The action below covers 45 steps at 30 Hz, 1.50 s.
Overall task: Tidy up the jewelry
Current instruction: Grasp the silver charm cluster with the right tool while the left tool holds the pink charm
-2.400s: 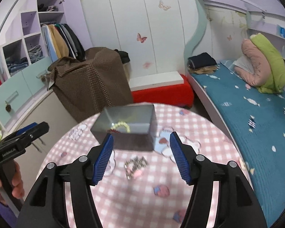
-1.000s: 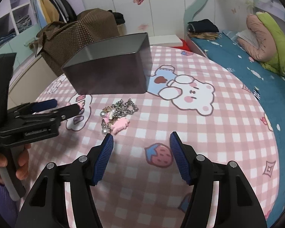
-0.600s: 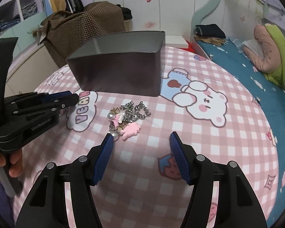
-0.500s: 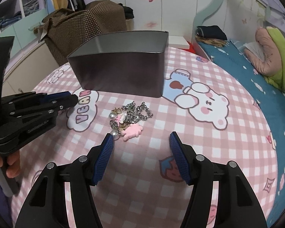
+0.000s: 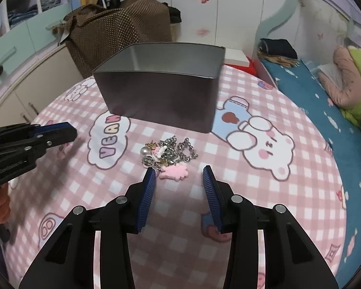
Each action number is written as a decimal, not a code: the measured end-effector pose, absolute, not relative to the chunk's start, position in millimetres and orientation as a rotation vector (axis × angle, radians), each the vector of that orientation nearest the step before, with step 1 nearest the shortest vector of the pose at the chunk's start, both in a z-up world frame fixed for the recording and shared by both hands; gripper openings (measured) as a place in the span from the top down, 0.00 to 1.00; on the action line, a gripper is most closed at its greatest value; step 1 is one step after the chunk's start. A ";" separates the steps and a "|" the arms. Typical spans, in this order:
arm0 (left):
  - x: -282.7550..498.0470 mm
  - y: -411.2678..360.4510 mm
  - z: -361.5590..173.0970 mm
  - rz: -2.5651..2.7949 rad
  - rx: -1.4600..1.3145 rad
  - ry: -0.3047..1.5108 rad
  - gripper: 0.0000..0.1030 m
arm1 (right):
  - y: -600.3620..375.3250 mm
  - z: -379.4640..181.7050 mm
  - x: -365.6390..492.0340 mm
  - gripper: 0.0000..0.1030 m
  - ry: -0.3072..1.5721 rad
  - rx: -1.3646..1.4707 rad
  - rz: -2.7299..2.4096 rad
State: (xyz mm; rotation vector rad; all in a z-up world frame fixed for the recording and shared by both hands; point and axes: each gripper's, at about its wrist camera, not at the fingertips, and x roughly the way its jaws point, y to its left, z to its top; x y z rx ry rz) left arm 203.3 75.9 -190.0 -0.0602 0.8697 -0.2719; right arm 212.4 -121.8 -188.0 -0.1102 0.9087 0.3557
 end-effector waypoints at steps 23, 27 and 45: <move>186.7 73.4 -176.6 -0.319 -0.083 0.852 0.86 | -117.8 -188.9 210.4 0.91 0.901 -0.143 0.405; 187.5 74.5 -176.3 -0.323 -0.092 0.853 0.86 | -112.8 -190.2 215.6 0.86 0.899 -0.156 0.412; 187.0 75.6 -178.8 -0.342 -0.111 0.861 0.86 | -95.3 -192.1 222.6 0.82 0.906 -0.158 0.451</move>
